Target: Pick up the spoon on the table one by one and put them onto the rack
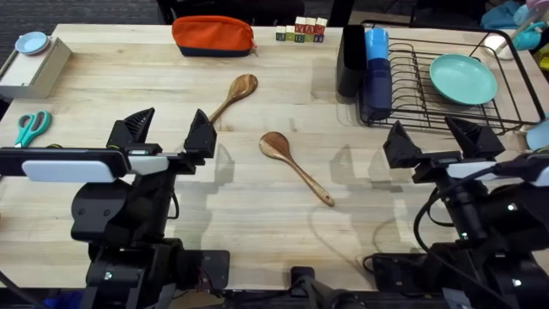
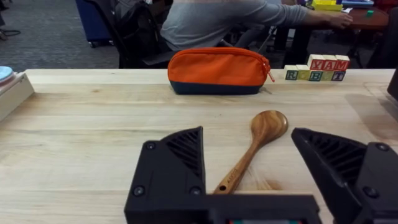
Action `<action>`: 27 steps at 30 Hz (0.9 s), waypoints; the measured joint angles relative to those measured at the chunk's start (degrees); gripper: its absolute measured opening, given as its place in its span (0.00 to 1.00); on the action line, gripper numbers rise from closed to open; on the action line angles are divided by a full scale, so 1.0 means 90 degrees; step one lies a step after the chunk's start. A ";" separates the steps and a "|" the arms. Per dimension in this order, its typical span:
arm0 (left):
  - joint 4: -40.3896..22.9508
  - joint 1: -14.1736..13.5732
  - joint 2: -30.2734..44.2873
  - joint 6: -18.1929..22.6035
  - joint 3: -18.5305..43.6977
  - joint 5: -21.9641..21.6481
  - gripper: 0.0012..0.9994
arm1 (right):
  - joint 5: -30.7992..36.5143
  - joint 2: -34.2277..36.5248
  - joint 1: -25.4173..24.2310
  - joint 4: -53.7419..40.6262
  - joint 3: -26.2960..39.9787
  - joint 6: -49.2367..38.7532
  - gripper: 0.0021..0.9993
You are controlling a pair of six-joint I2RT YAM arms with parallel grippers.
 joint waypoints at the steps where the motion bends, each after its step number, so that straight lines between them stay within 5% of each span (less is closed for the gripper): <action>1: 0.0000 0.0000 0.0000 0.0000 0.0000 0.0000 0.87 | 0.0000 0.0000 0.0000 0.0000 0.0000 0.0000 0.99; 18: -0.0022 0.0000 0.0000 0.0000 0.0009 0.0002 0.87 | -0.0009 0.0000 0.0000 0.0020 0.0002 -0.0027 0.99; 21: -0.0521 0.0000 0.0000 0.0000 0.0126 0.0005 0.87 | -0.0023 0.0000 0.0000 -0.0179 0.0083 -0.0028 0.99; 22: -0.1241 0.0000 0.0017 0.0001 0.0524 0.0006 0.87 | -0.0071 0.0001 0.0000 -0.0985 0.0464 -0.0029 0.99; 27: -0.2089 0.0000 0.0410 0.0000 0.1520 0.0045 0.87 | -0.0119 0.0229 0.0000 -0.2034 0.1402 -0.0029 0.99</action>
